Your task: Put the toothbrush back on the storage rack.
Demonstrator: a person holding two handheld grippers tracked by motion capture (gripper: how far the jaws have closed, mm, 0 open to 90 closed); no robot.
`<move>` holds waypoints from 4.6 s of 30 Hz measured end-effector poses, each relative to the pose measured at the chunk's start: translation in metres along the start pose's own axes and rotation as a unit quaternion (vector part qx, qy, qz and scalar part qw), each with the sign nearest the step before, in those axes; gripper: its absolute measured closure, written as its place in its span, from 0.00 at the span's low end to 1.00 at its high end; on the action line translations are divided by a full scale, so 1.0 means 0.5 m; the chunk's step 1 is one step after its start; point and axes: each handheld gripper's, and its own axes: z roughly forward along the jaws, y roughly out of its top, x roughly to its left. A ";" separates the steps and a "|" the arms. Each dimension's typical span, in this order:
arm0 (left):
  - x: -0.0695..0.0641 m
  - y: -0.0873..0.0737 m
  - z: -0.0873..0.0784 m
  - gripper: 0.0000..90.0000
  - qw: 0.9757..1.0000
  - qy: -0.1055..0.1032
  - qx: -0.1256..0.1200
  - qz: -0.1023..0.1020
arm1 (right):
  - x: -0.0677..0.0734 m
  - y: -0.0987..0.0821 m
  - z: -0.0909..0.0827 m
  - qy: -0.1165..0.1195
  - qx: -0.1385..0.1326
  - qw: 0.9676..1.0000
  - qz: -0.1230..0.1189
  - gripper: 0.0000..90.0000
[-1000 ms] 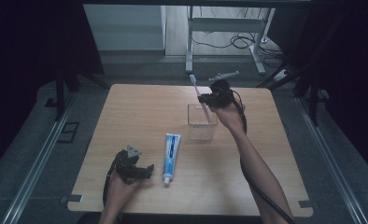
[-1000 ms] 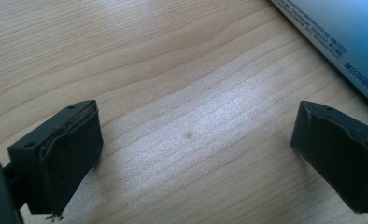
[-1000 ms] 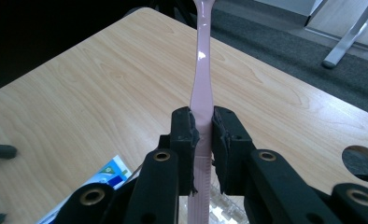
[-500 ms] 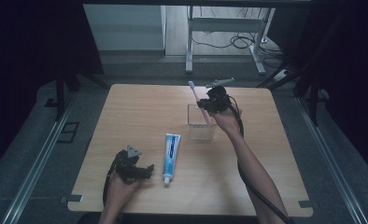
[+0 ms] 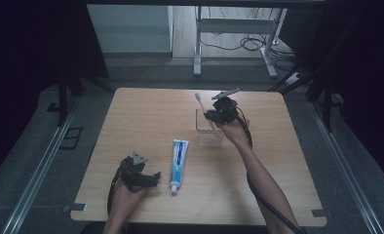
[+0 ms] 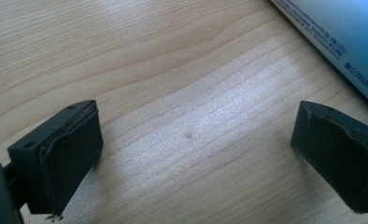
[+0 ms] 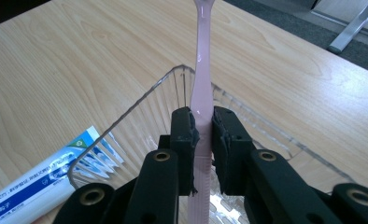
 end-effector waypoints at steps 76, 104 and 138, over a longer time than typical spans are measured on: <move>0.000 0.000 0.000 0.02 1.000 0.000 0.000 0.000 | 0.027 -0.016 -0.061 0.018 0.013 0.999 -0.038 0.34; 0.000 0.000 0.000 0.02 1.000 0.000 0.000 0.000 | 0.027 -0.078 -0.130 0.007 0.004 0.999 -0.054 0.15; 0.000 0.000 0.000 0.02 1.000 0.000 0.000 0.000 | 0.023 -0.193 -0.171 0.008 0.005 0.999 -0.045 0.12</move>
